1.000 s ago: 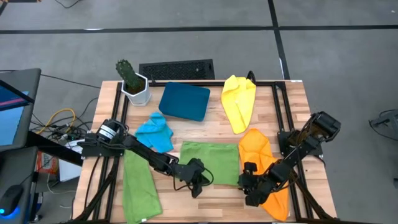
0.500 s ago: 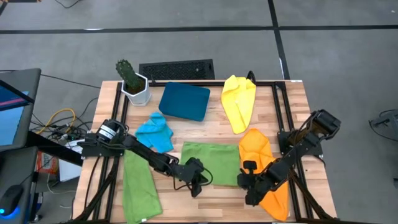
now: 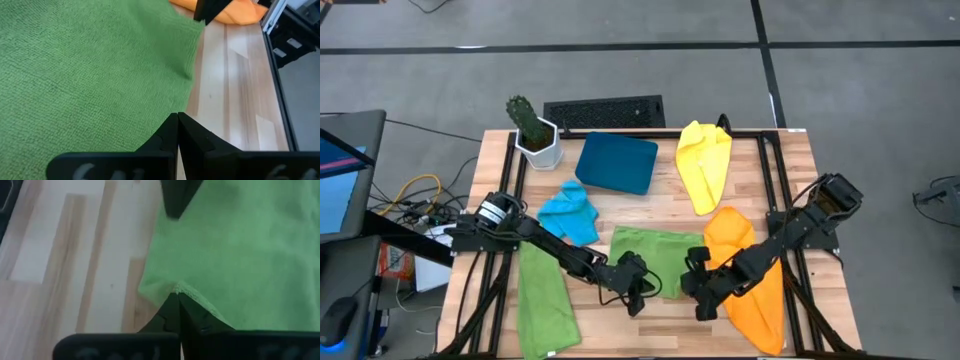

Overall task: Fold microfiber towels
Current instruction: Fold the right green towel

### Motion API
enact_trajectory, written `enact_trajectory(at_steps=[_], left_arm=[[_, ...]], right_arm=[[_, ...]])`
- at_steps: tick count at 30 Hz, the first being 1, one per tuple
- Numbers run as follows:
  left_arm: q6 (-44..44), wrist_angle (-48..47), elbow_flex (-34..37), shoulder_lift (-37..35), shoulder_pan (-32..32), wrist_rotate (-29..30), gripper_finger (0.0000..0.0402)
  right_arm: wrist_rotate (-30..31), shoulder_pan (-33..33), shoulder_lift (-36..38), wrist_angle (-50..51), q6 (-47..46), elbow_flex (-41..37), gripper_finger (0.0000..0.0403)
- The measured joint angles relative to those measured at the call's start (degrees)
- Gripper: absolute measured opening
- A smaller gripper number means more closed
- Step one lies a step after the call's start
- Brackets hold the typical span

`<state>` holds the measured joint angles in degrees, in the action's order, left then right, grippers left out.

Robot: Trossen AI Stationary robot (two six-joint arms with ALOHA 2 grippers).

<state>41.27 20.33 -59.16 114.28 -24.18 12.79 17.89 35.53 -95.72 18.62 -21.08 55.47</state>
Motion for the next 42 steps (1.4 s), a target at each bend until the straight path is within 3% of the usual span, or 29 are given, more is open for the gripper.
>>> enact_trajectory(at_steps=[11,23,29,37,42], left_arm=[[-0.27,-2.04,0.00,0.02,0.00,0.07,0.0000],[-0.08,-5.84,0.00,0.02,0.21,-0.57,0.0000],[0.51,-13.04,0.02,-2.96,1.12,-1.05,0.0000],[1.49,-29.09,0.00,-12.32,0.21,-0.06,0.0000],[0.35,-29.78,0.42,-11.22,-3.67,1.33,0.0000]], right_arm=[[-5.05,-4.43,-4.83,-14.64,7.62,0.19,0.0018],[-6.07,-5.96,-6.80,-19.45,12.60,2.96,0.0022],[-6.57,-6.40,-6.80,-19.99,14.08,3.34,0.0019],[-6.56,-6.38,-6.80,-20.80,14.08,3.34,0.0023],[-6.53,-6.40,-6.80,-21.62,14.10,3.34,0.0021]])
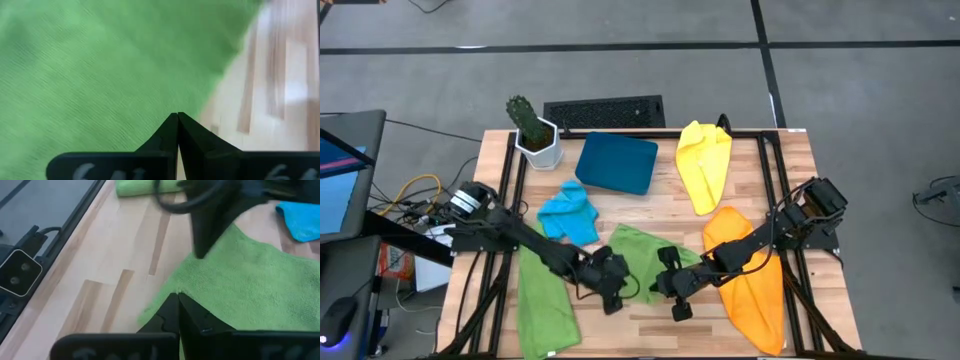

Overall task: Fold microfiber towels
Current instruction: Fold the right green towel

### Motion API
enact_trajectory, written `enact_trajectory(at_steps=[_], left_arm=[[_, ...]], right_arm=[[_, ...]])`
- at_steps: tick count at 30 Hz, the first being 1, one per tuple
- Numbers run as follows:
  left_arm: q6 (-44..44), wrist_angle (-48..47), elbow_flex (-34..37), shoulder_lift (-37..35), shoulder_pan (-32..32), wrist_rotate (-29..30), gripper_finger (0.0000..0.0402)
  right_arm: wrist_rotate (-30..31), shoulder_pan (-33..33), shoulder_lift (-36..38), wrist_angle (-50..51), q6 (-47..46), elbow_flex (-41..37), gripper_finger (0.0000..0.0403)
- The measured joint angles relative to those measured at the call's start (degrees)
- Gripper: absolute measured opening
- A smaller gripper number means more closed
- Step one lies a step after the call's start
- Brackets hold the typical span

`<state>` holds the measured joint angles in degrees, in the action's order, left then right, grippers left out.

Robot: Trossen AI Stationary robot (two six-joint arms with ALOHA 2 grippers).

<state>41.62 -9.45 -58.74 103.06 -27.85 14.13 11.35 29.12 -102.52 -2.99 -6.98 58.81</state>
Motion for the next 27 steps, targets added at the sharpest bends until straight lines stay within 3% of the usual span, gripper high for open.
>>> enact_trajectory(at_steps=[8,17,27], left_arm=[[0.86,1.73,0.08,5.53,0.50,0.41,0.0000],[-0.62,2.80,0.04,5.77,2.25,0.07,0.0000],[-0.85,2.91,0.07,5.80,2.25,1.40,0.0000]], right_arm=[[0.02,0.00,0.00,-0.44,-0.01,0.00,0.0024],[-1.92,-0.50,-3.55,-7.10,1.45,0.06,0.0024],[-2.61,-1.61,-5.58,-7.05,1.34,0.61,0.0022]])
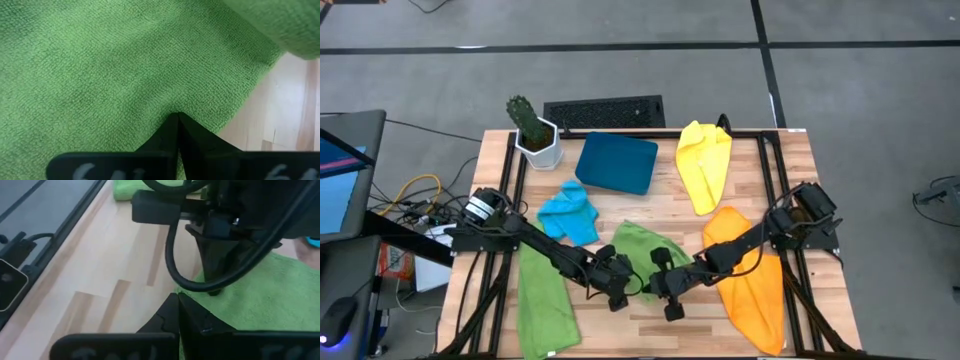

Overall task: Fold microfiber towels
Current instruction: Fold the right green towel

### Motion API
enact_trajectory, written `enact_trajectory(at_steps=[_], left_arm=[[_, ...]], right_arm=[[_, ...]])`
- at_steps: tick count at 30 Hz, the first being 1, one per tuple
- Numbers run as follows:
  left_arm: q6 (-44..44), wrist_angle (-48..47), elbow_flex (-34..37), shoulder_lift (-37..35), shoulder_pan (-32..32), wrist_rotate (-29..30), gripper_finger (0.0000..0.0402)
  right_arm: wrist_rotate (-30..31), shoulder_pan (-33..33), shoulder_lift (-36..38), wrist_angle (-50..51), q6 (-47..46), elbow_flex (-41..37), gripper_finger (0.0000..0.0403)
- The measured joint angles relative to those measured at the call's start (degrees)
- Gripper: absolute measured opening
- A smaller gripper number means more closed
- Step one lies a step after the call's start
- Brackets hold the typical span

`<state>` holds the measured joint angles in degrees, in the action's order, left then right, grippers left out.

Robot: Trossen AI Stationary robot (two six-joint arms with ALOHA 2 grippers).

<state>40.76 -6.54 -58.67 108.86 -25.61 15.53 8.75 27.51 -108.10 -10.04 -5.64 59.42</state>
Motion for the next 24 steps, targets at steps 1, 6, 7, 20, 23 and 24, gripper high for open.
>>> enact_trajectory(at_steps=[1,6,7,20,23,24], left_arm=[[-0.01,0.00,0.00,0.00,0.00,0.25,0.0000],[-0.01,0.14,0.02,0.00,0.29,0.73,0.0000],[0.01,0.34,0.02,0.00,0.49,0.85,0.0000],[0.24,1.55,0.02,0.02,1.52,1.58,0.0000],[-0.11,1.67,0.02,0.02,1.81,1.70,0.0000],[-0.18,1.77,0.02,0.02,1.89,1.70,0.0000]], right_arm=[[-0.48,-0.21,-0.02,-0.24,0.13,0.00,0.0023],[-4.25,-1.45,-1.13,-0.60,0.54,0.04,0.0025],[-4.37,-1.47,-1.62,-1.00,0.56,0.06,0.0024],[-4.67,-3.83,-2.90,-2.08,0.10,0.04,0.0028],[-5.80,-3.79,-2.90,-2.46,0.34,0.04,0.0025],[-5.96,-3.72,-2.89,-2.43,0.72,0.04,0.0025]])
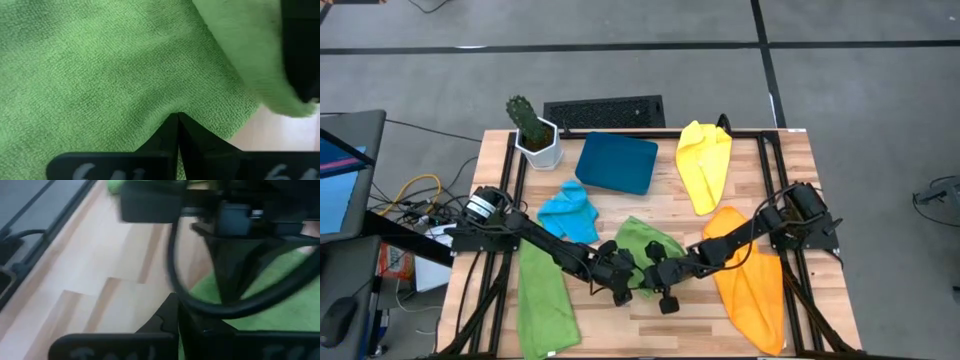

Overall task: Fold microfiber towels
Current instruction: Fold the right green towel

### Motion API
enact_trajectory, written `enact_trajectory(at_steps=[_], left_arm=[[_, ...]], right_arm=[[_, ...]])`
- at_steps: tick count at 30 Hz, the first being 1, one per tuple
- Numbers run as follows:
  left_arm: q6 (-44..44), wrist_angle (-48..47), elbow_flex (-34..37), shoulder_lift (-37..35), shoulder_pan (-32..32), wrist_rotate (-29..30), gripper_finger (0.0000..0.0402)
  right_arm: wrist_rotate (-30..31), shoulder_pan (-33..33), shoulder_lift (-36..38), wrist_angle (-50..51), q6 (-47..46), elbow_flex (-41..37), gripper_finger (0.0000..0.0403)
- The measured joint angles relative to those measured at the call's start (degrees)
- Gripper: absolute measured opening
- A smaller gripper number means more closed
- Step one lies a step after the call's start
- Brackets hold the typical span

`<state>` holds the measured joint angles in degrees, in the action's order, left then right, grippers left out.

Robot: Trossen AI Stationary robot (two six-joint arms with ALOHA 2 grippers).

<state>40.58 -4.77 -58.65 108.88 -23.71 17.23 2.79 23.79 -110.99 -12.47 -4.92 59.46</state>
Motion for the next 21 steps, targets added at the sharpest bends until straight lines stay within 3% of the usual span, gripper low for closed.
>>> enact_trajectory(at_steps=[21], left_arm=[[-2.47,0.71,0.00,0.00,1.99,-0.42,0.0000]], right_arm=[[-1.76,-2.29,-1.84,-0.98,0.01,-0.04,0.0033]])
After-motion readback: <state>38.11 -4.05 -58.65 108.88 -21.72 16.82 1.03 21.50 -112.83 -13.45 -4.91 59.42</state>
